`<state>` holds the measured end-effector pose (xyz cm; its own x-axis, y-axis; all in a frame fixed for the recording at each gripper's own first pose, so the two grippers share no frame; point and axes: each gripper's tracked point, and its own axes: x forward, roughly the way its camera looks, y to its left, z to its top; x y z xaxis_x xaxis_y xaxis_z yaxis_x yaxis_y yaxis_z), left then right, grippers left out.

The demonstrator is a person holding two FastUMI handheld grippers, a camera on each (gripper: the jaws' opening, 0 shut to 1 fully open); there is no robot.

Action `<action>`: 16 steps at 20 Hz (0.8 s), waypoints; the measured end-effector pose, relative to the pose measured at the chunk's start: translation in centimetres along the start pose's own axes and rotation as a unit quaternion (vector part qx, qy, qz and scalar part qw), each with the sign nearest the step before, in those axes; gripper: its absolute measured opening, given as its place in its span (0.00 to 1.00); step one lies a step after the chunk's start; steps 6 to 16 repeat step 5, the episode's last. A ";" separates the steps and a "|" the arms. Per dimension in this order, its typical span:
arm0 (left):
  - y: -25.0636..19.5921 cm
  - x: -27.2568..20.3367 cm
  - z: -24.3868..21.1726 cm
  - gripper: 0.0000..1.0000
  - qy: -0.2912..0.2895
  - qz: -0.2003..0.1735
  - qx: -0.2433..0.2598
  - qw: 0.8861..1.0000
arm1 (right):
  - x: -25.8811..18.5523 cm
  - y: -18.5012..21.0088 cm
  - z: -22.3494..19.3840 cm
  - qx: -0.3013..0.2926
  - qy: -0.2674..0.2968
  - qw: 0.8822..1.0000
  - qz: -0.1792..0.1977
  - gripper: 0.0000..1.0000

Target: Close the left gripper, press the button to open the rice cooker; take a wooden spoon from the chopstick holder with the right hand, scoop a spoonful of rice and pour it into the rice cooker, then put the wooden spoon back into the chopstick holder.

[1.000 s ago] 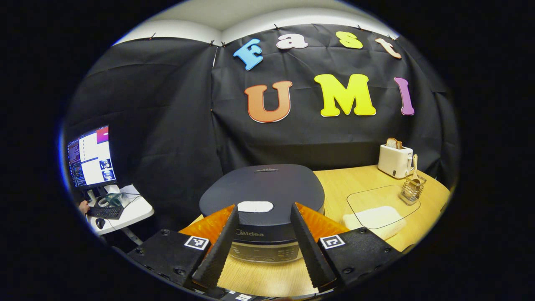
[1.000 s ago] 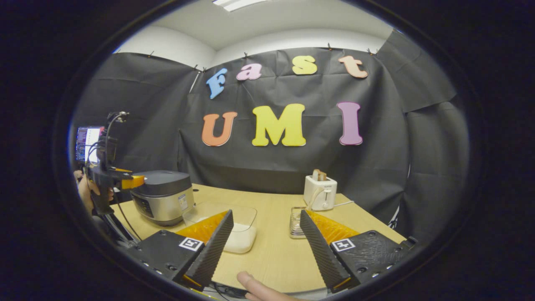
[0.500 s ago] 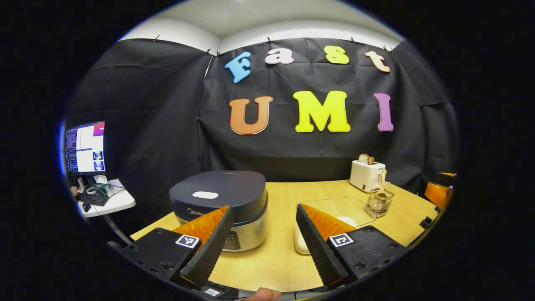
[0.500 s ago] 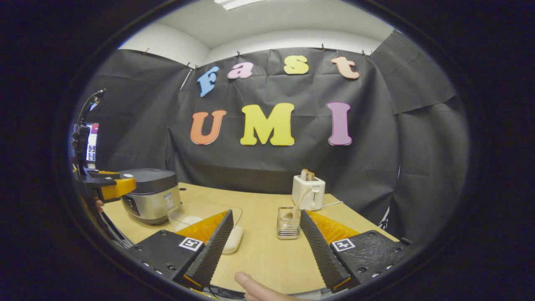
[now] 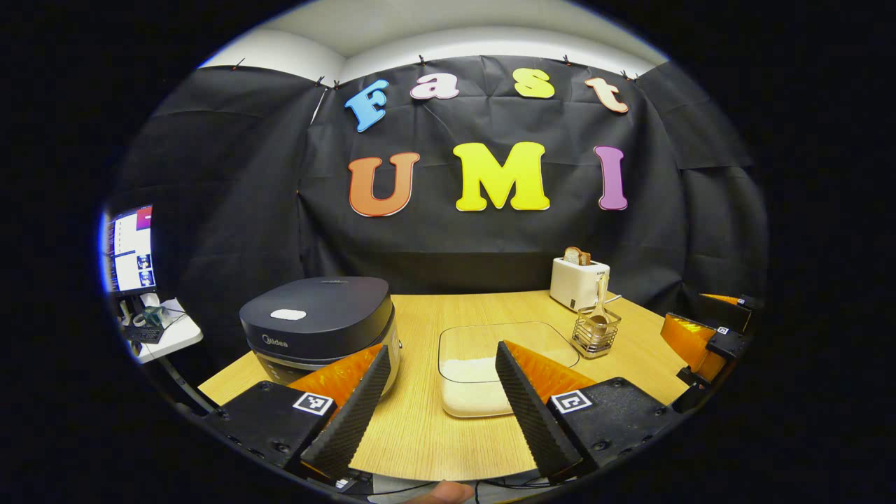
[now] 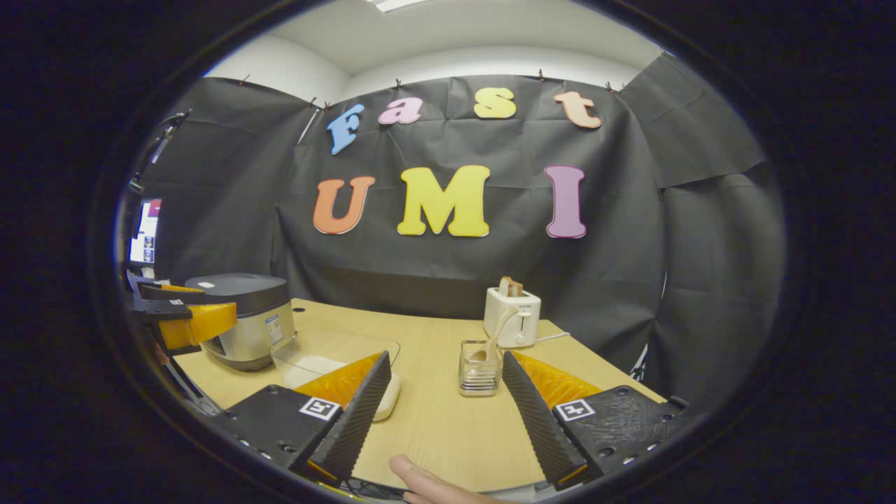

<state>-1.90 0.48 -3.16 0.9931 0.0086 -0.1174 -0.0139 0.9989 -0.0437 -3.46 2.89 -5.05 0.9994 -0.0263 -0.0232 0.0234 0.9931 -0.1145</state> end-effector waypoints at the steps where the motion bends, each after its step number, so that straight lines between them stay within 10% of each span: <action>1: -0.2 0.0 0.2 0.97 -0.003 -0.001 -0.002 1.000 | 0.0 -0.1 -0.1 -0.002 -0.001 1.000 -0.001 0.95; 16: -0.5 0.2 -0.1 0.97 -0.009 -0.004 -0.022 1.000 | -0.2 0.1 0.2 -0.007 -0.011 1.000 0.009 0.97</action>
